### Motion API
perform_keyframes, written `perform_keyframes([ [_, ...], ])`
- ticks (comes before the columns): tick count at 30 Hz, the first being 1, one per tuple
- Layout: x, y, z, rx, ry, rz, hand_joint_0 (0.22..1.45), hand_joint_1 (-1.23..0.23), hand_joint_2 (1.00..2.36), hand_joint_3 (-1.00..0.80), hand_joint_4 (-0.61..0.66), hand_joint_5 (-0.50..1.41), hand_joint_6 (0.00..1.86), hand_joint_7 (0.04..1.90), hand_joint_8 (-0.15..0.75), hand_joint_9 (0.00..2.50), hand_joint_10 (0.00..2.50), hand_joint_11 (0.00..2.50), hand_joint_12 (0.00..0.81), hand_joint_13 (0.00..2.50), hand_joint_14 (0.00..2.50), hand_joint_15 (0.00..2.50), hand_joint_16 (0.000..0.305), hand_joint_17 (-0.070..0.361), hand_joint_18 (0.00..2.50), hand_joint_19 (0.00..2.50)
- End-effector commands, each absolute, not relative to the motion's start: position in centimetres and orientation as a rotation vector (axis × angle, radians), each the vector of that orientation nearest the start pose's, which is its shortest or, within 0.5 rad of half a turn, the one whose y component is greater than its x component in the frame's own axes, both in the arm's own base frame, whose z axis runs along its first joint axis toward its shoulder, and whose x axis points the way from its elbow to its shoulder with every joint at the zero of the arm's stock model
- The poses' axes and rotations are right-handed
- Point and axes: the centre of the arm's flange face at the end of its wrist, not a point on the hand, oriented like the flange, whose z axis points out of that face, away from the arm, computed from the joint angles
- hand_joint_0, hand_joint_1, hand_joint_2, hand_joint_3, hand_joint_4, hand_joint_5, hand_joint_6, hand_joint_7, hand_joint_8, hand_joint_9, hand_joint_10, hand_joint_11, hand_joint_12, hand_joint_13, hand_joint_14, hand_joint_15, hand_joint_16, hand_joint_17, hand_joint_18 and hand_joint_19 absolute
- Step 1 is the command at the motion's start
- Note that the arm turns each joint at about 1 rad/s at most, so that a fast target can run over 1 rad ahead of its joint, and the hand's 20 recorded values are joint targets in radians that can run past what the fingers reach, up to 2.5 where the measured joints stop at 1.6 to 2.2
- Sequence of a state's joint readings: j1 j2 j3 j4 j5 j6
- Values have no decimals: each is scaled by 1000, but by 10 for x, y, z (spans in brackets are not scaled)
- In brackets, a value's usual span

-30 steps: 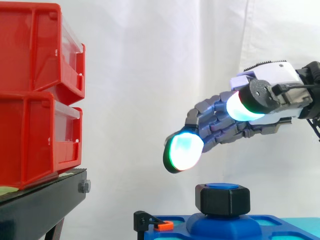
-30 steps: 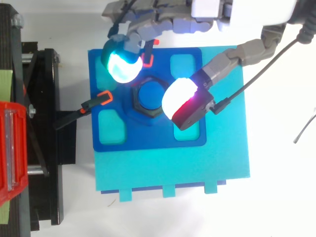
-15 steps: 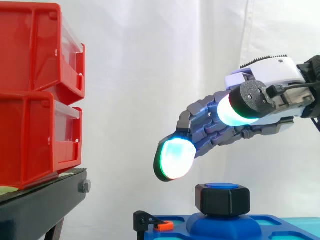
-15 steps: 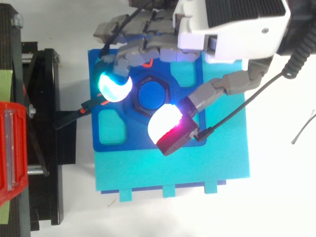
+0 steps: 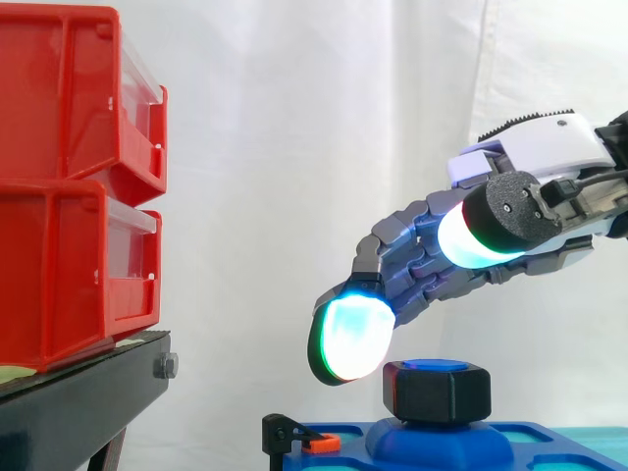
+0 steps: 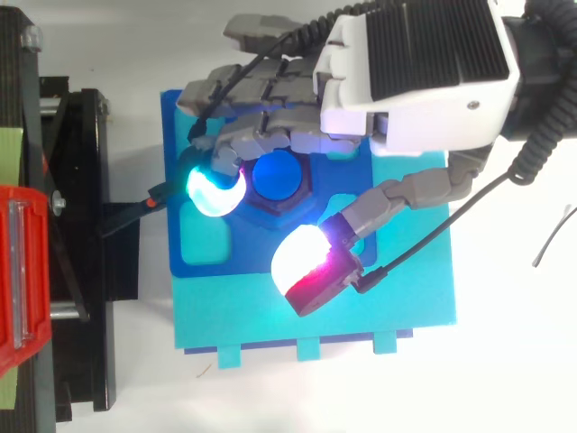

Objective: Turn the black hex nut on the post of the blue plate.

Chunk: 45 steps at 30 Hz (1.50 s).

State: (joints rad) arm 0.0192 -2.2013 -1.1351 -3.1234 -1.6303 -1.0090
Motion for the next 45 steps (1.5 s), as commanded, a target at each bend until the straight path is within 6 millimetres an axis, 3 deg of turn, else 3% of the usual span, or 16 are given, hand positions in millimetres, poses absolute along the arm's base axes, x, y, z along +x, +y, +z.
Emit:
perform_keyframes([
  [1,718,-110,314,442,1722,464,458,-337,1000,-500,193,-208,502,808,233,181,0,0,367,137,0,0,55,123,0,13],
  [27,718,-94,307,462,1737,440,460,-331,1000,-500,196,-206,502,809,235,185,0,0,366,148,0,0,54,122,0,14],
  [45,715,-101,304,459,1753,445,461,-331,1000,-500,198,-206,502,810,234,187,0,0,364,152,0,0,54,122,0,15],
])
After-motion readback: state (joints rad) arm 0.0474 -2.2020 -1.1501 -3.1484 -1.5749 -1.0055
